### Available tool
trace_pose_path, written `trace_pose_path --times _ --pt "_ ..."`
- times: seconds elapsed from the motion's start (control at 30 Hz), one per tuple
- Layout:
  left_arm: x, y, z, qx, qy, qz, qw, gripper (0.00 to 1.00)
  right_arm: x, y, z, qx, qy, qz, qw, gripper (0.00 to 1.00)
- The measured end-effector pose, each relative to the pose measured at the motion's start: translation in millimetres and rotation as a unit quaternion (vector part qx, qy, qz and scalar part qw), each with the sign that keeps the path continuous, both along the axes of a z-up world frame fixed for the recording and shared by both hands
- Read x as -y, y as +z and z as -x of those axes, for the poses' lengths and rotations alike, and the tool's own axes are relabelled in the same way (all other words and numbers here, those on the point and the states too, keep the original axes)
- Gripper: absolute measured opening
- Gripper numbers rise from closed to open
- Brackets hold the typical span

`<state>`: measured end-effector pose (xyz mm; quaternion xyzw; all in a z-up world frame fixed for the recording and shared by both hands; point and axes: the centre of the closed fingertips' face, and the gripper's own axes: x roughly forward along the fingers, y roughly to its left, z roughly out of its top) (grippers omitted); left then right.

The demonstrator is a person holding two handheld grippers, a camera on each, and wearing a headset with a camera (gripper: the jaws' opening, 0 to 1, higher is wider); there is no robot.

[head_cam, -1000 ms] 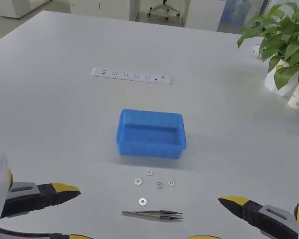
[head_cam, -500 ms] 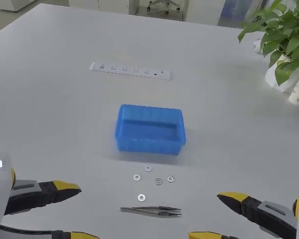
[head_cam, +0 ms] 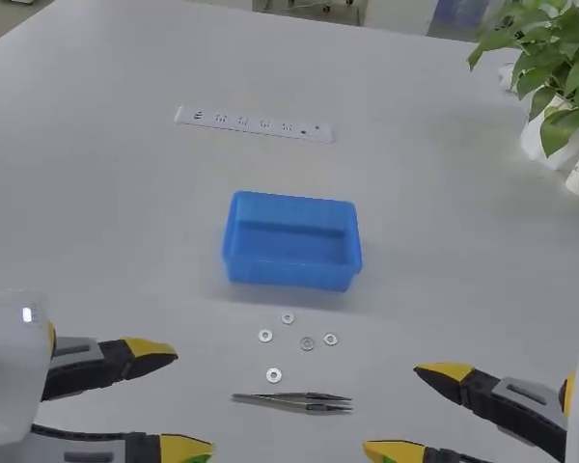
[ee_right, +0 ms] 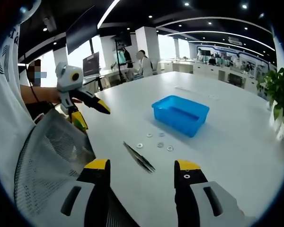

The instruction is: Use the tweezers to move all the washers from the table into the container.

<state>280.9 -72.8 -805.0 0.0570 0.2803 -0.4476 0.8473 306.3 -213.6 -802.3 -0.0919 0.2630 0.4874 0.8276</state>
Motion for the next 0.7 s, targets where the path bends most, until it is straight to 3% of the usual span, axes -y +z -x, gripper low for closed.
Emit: trace_pose_path --times 0.2,0.33,0.47,0.6,0.7 --pt "21.8 -14.3 -11.9 0.019 -0.019 -0.019 0.9995 0.49 -7.2 -7.3 -4.4 0.011 0.025 0.018 0.9995 0.52" --pt "32.9 -33.6 -12.9 0.006 -0.054 -0.042 0.9976 0.49 -17.4 -12.3 -1.3 0.021 0.068 0.034 0.9969 0.44" --pt "33.4 -46.1 -19.4 -0.001 -0.063 -0.059 0.9963 0.46 -22.3 -23.4 2.0 0.028 0.108 0.070 0.9913 0.44" --pt "31.6 -50.2 -31.5 -0.001 -0.061 -0.062 0.9962 0.42 -28.8 -28.9 0.1 0.025 0.119 0.073 0.9899 0.43" --pt "29.0 -57.1 -37.3 -0.005 -0.066 -0.076 0.9950 0.38 -33.6 -35.1 -2.4 0.025 0.132 0.081 0.9877 0.41"
